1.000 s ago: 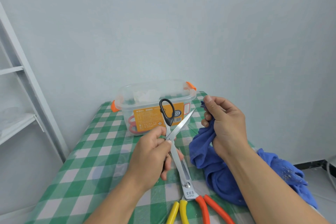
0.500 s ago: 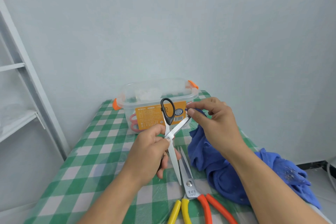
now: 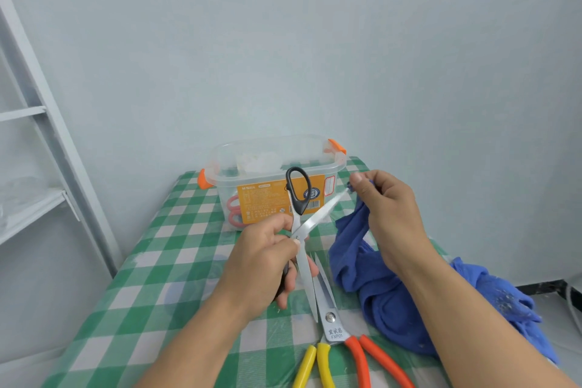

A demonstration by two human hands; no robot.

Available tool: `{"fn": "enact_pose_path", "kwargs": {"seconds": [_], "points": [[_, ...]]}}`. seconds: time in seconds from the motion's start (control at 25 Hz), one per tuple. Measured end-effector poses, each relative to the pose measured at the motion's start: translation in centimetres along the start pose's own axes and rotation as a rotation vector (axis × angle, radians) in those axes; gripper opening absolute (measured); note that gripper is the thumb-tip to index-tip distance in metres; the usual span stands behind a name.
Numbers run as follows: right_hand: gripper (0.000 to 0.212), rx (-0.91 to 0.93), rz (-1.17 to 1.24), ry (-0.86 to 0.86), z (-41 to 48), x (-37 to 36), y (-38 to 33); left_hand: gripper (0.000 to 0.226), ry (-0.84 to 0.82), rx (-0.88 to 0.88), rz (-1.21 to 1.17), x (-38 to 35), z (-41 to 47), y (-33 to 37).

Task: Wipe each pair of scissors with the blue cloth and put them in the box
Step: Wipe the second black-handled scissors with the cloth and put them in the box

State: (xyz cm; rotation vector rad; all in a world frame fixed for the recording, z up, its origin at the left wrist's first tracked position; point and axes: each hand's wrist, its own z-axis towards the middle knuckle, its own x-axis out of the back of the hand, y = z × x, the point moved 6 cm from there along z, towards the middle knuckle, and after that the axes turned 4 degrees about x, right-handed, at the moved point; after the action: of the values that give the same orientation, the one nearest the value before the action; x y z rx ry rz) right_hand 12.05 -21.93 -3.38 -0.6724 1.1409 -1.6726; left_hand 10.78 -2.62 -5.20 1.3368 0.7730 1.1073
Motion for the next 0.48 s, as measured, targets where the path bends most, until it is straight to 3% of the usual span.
{"fn": "enact_pose_path", "kwargs": {"seconds": [0.08,0.24,0.48], "points": [[0.025,-0.041,0.112,0.075,0.0,0.8,0.2,0.006,0.032,-0.002,-0.038,0.3,0.1,-0.1],[0.019,-0.025,0.147,0.127,-0.3,0.9,0.4,0.012,0.081,0.023,-0.106,0.1,0.2,-0.4],[0.016,-0.1,0.186,0.056,-0.7,-0.6,0.6,0.024,0.115,0.028,-0.244,0.6,0.3,-0.3]]}}
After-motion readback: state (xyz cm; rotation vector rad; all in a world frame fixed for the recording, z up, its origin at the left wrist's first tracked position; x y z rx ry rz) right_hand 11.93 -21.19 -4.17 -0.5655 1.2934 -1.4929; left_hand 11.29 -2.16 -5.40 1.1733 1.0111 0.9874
